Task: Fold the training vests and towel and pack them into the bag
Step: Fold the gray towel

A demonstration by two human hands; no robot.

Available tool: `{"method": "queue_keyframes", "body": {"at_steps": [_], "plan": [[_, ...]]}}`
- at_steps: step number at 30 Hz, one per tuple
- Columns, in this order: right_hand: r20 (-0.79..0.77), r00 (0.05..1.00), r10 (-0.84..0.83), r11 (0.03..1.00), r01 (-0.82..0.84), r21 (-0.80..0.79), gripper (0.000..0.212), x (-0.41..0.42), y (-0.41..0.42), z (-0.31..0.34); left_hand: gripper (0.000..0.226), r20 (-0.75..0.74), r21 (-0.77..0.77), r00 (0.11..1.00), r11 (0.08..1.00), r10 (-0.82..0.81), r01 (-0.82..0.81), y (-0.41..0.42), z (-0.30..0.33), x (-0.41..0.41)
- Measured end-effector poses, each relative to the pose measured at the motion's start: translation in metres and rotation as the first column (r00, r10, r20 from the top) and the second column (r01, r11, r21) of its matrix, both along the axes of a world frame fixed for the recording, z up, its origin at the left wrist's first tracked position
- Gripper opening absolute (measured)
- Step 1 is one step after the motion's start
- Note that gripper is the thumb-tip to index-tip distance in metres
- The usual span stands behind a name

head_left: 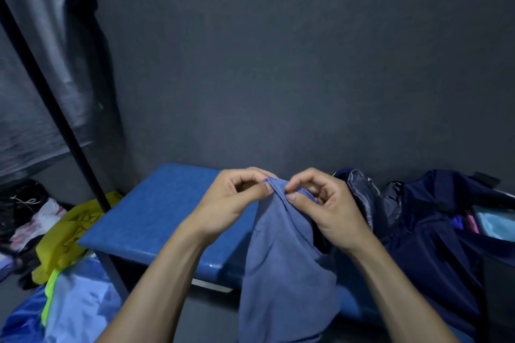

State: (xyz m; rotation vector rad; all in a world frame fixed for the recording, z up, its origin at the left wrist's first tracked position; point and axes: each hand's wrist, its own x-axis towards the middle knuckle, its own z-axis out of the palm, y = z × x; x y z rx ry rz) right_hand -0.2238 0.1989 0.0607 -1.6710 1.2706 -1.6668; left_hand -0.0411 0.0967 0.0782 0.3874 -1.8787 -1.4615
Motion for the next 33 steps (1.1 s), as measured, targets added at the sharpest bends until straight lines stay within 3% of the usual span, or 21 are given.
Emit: {"method": "queue_keyframes", "body": {"at_steps": [3,6,8,10,12,14,16,19,24,26,29,33], "plan": [[-0.118,0.993,0.020,0.997,-0.012,0.071,0.014,-0.003,0.001,-0.001,0.013,-0.106,0.009,0.987,0.993,0.120,-0.119,-0.003,0.004,0.002],[-0.319,0.931,0.177,0.950,-0.076,0.303,0.015,-0.009,0.006,-0.008,0.025,-0.220,0.096,0.926,0.951,0.308,-0.294,-0.016,0.006,0.009],[-0.439,0.859,0.265,0.897,-0.053,0.439,0.035,-0.014,0.009,-0.018,0.022,-0.264,0.140,0.873,0.912,0.410,-0.386,-0.027,0.008,0.017],[-0.445,0.835,0.322,0.843,-0.039,0.537,0.049,-0.021,0.013,-0.027,0.029,-0.296,0.161,0.812,0.864,0.503,-0.477,-0.035,0.008,0.027],[-0.445,0.842,0.304,0.820,0.007,0.573,0.059,-0.029,0.016,-0.033,0.030,-0.299,0.182,0.762,0.818,0.574,-0.545,-0.040,0.008,0.034],[-0.538,0.807,0.244,0.831,0.112,0.545,0.072,-0.038,0.019,-0.035,0.026,-0.287,0.184,0.731,0.784,0.619,-0.592,-0.044,0.007,0.040],[-0.561,0.809,0.176,0.866,0.145,0.479,0.066,-0.045,0.022,-0.036,0.023,-0.284,0.164,0.714,0.766,0.640,-0.622,-0.047,0.007,0.045],[-0.461,0.887,0.027,0.949,0.122,0.290,0.047,-0.058,0.028,-0.030,0.021,-0.250,0.126,0.745,0.783,0.619,-0.609,-0.050,0.007,0.054],[-0.133,0.982,-0.137,0.989,0.143,0.039,0.040,-0.073,0.037,-0.014,0.026,-0.142,0.013,0.886,0.895,0.442,-0.445,-0.049,0.005,0.073],[-0.051,0.977,-0.205,0.979,0.206,0.005,0.043,-0.073,0.038,-0.010,0.032,-0.128,0.015,0.930,0.938,0.346,-0.347,-0.045,0.008,0.079],[0.044,0.960,-0.278,0.961,0.278,0.001,0.040,-0.068,0.039,-0.006,0.020,-0.098,0.037,0.951,0.956,0.295,-0.292,-0.042,0.010,0.083],[-0.041,0.915,-0.402,0.912,0.404,0.070,0.040,-0.070,0.036,-0.012,0.011,-0.064,0.096,0.938,0.938,0.341,-0.334,-0.040,0.010,0.081]]}}
